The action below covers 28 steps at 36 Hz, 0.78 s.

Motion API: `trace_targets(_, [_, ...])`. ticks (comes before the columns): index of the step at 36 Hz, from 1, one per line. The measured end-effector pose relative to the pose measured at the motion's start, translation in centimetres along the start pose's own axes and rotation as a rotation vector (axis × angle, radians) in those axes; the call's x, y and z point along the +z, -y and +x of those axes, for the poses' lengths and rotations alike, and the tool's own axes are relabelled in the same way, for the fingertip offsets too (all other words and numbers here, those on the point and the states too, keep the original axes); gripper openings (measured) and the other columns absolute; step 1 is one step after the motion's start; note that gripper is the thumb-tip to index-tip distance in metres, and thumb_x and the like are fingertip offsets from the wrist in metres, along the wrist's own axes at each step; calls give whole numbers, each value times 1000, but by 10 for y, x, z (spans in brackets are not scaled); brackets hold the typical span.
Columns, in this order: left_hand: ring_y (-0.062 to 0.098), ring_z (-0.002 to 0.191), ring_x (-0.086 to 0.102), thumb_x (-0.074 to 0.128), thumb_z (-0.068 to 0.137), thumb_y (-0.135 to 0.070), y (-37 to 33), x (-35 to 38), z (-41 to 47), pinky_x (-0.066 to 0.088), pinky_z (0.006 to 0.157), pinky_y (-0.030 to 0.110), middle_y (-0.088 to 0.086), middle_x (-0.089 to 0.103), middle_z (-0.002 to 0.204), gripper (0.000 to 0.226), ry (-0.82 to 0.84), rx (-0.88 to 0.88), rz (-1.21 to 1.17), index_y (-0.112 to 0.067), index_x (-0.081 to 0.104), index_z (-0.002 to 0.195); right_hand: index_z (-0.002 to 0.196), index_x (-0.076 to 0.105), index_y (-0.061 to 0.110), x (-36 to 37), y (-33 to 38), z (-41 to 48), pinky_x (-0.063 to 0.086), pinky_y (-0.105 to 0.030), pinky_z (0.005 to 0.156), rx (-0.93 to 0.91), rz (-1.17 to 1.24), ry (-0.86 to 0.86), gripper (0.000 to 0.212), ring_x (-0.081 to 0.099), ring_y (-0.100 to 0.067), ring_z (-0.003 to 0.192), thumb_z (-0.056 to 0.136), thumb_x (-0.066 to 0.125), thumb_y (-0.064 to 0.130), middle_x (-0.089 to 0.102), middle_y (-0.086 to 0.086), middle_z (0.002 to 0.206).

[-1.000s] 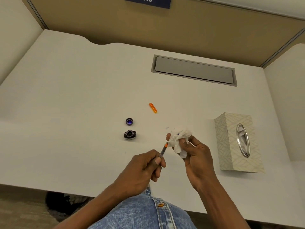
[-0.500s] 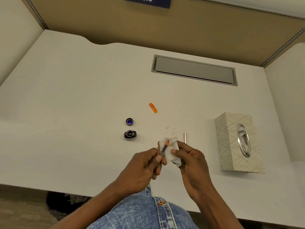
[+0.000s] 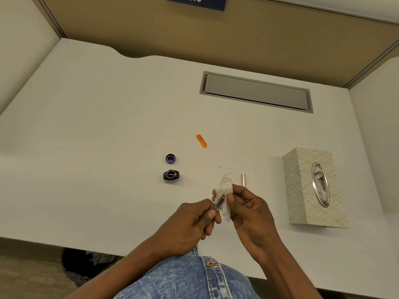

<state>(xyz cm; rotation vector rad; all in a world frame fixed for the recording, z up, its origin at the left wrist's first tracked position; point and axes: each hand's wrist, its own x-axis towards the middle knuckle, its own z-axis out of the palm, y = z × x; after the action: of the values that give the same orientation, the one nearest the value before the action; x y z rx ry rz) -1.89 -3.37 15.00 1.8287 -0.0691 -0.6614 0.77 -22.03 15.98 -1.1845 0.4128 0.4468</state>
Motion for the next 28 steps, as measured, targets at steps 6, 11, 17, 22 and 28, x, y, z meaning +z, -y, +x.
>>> trace_targets(6, [9,65,58,44,113,-27,-1,0,0,54,70,28,-5,65,72,27,1,-10,11,-20,68,100,96,85,8,7,-7,4,67,-32,87,38,174,-28,35,79,-26,90,63,86,19,80,-21,99])
trace_targets(11, [10,65,59,44,113,-27,0,-1,2,56,71,33,-6,64,70,28,-11,-14,25,-22,67,99,98,82,6,14,-6,7,68,-30,81,71,323,-72,24,78,-22,89,77,74,11,81,-16,99])
trace_targets(17, [11,65,58,44,113,-22,-1,-2,0,55,71,30,-5,64,70,28,-2,-3,-54,-16,68,100,114,77,8,11,3,11,68,-33,83,54,448,-98,32,80,-23,104,85,67,14,79,-17,124])
trace_targets(22, [15,65,59,42,114,-20,-4,-3,0,53,70,29,-3,64,71,31,7,22,-145,-12,70,103,118,78,5,6,3,6,58,-47,107,48,340,-65,33,77,-29,113,89,66,15,76,-21,129])
trace_targets(28, [20,64,59,41,114,-21,-5,-3,2,52,71,35,1,65,72,32,48,33,-211,-9,69,104,107,85,12,13,-1,-2,67,-37,83,81,257,-6,32,79,-32,108,76,78,18,78,-23,122])
